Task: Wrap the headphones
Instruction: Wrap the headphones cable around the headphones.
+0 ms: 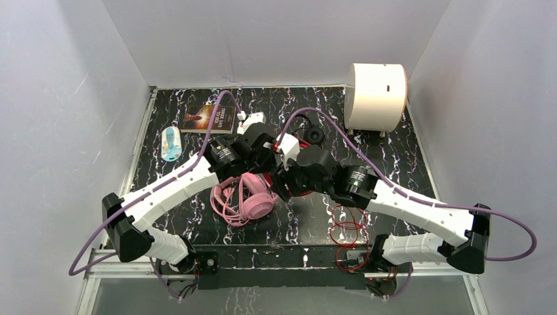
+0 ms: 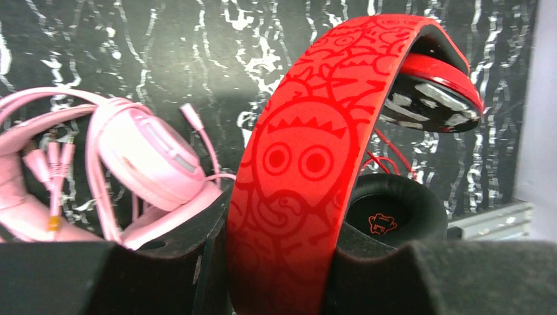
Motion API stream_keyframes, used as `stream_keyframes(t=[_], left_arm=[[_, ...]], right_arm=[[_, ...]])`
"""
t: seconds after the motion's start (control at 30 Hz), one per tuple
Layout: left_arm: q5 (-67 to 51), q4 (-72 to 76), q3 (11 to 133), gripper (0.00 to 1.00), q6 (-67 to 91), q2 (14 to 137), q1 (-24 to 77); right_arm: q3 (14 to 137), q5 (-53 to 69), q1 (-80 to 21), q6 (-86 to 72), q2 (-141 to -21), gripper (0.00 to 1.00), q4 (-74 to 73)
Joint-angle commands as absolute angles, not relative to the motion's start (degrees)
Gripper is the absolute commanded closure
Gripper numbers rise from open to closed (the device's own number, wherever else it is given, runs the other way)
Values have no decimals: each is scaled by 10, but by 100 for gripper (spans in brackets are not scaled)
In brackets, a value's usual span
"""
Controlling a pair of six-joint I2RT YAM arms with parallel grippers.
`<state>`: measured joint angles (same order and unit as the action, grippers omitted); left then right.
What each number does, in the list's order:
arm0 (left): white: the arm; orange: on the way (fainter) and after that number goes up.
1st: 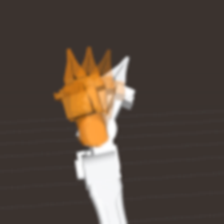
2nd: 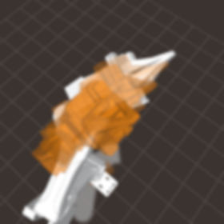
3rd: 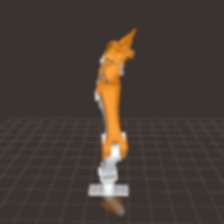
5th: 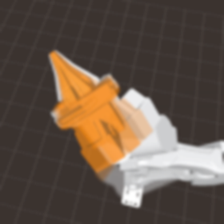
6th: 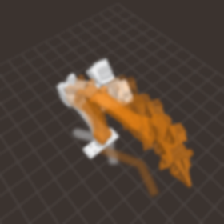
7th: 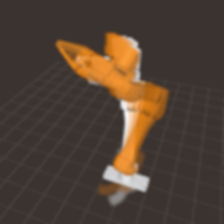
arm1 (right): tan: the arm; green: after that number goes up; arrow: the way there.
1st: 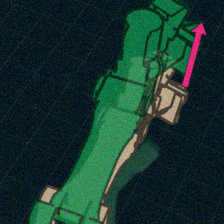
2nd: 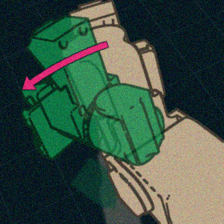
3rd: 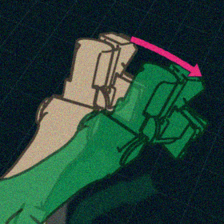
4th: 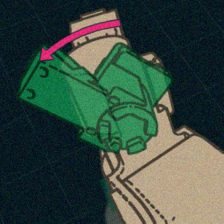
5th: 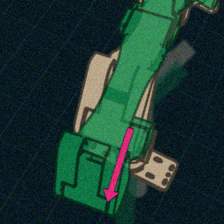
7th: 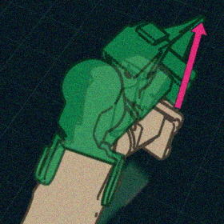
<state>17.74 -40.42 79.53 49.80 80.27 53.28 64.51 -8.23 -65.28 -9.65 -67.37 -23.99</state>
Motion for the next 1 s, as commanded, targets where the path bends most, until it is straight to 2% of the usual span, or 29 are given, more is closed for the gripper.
stream_keyframes(t=[0.0, 0.1, 0.17, 0.3, 0.37, 0.5, 0.6, 0.73, 0.8, 0.97], left_arm=[[226, -443, 832, 100, 460, 774, 526], [208, -455, 845, 100, 431, 765, 486], [152, -445, 844, 100, 410, 747, 432], [-17, -422, 871, 100, 380, 717, 301], [-64, -430, 909, 100, 378, 717, 267], [-111, -448, 994, 100, 401, 732, 226], [-127, -427, 1040, 100, 462, 738, 222], [-156, -368, 1049, 100, 546, 730, 222], [-174, -351, 1053, 100, 570, 728, 222], [-203, -320, 1065, 100, 604, 723, 222]], right_arm=[[682, -127, -656, -92, -635, 23, -252], [711, -169, -655, -80, -612, 10, -305], [732, -210, -654, -66, -601, 2, -337], [748, -257, -617, -33, -585, 1, -356], [741, -175, -522, -10, -584, 2, -338], [705, 132, -225, -8, -605, 1, -290], [658, 298, -98, -54, -619, 1, -257], [529, 474, -62, -109, -562, 1, -53], [466, 513, -62, -140, -535, 1, 62], [387, 572, -70, -221, -545, 1, 237]])
